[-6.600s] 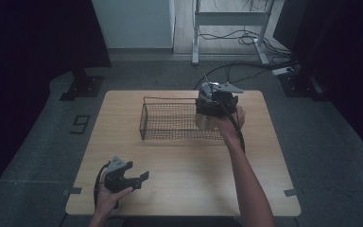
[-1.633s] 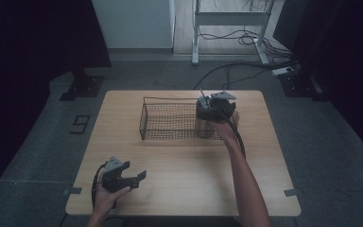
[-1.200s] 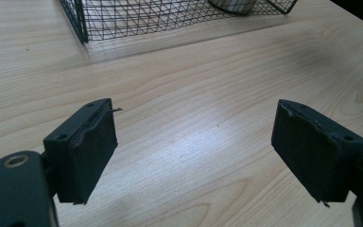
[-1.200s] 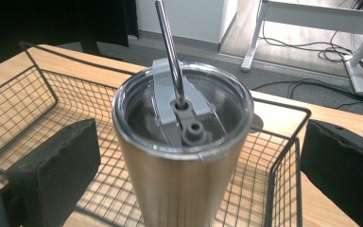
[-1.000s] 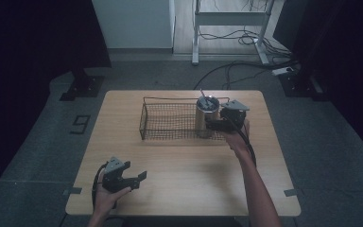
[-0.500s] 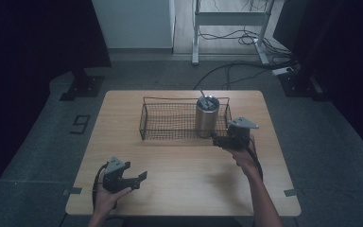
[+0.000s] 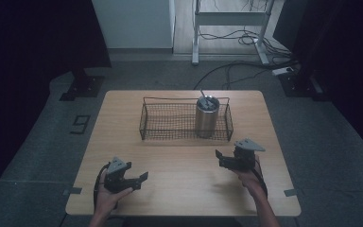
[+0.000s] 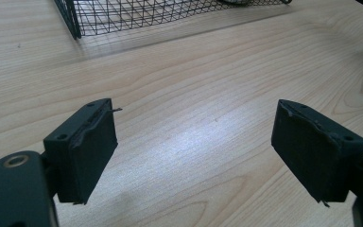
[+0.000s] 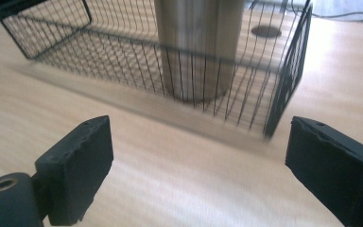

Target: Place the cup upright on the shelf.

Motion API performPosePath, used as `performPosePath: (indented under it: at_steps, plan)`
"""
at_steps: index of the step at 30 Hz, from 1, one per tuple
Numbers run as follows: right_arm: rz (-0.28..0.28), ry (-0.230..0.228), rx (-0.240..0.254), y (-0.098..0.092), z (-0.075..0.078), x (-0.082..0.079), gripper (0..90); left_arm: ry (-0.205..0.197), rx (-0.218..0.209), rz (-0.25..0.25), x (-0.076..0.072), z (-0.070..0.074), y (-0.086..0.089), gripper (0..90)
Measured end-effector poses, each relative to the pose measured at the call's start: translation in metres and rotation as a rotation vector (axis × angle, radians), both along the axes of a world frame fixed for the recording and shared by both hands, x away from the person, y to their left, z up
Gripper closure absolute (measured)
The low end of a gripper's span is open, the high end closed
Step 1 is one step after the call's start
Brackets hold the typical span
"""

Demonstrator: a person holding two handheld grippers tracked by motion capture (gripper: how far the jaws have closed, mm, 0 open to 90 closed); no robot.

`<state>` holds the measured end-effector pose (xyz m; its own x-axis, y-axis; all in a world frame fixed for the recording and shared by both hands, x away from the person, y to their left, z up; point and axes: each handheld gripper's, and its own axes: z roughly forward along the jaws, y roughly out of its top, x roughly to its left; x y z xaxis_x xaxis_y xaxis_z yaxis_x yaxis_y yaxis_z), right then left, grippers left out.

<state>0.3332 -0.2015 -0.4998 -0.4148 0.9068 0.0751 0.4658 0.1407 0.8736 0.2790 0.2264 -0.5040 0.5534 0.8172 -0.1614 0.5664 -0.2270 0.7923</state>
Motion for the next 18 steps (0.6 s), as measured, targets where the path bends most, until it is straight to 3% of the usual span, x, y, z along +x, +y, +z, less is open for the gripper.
performPosePath:
  at_steps: [6,18]
  plan:
    - [-0.011,0.021,-0.005,-0.008,-0.019,-0.015,10.0,0.005,0.006,-0.002,0.001,-0.002,-0.001,15.2]
    - [-0.017,0.017,-0.016,-0.009,-0.022,-0.017,11.5,0.006,0.014,-0.009,0.001,-0.003,-0.004,15.2]
